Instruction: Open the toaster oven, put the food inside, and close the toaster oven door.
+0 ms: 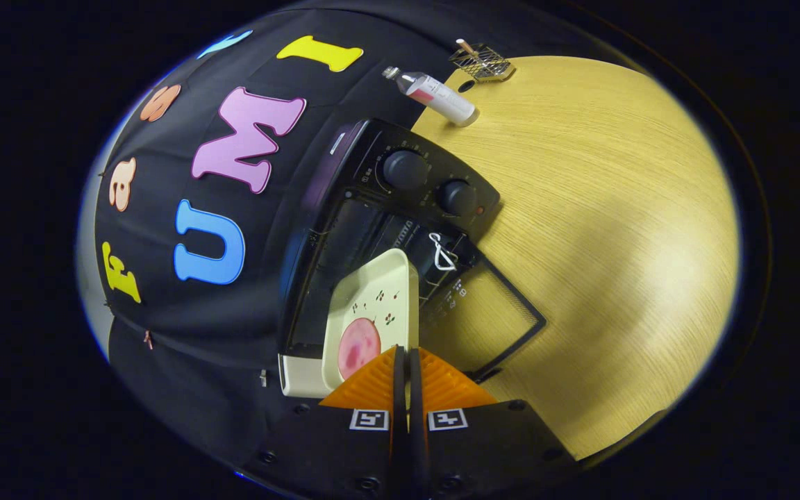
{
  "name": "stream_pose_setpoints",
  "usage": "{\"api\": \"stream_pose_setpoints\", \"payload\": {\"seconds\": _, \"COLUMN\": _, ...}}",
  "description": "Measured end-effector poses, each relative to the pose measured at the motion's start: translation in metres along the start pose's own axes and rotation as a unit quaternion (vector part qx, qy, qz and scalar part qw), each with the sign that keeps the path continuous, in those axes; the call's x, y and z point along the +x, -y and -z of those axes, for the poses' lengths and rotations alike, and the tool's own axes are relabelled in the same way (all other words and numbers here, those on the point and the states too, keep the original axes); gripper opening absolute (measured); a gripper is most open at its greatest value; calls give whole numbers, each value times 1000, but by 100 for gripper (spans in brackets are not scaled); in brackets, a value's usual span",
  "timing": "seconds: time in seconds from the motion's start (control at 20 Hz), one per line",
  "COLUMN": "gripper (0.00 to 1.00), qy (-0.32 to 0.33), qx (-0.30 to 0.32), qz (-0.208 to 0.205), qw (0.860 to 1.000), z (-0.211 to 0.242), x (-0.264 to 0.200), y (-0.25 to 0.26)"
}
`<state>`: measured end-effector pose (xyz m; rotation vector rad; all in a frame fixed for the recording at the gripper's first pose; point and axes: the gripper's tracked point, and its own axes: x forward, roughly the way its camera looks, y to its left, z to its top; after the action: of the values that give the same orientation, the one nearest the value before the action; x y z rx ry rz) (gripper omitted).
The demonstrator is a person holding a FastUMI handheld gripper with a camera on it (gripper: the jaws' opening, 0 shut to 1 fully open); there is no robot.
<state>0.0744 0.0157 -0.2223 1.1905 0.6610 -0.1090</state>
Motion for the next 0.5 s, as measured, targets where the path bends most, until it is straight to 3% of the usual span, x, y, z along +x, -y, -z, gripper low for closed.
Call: {"api": "stream_pose_setpoints", "payload": {"seconds": 0.5, "gripper": 6, "qy": 64, "qx": 48, "qz": -15, "qw": 997, "z": -13, "x": 79, "y": -23}}
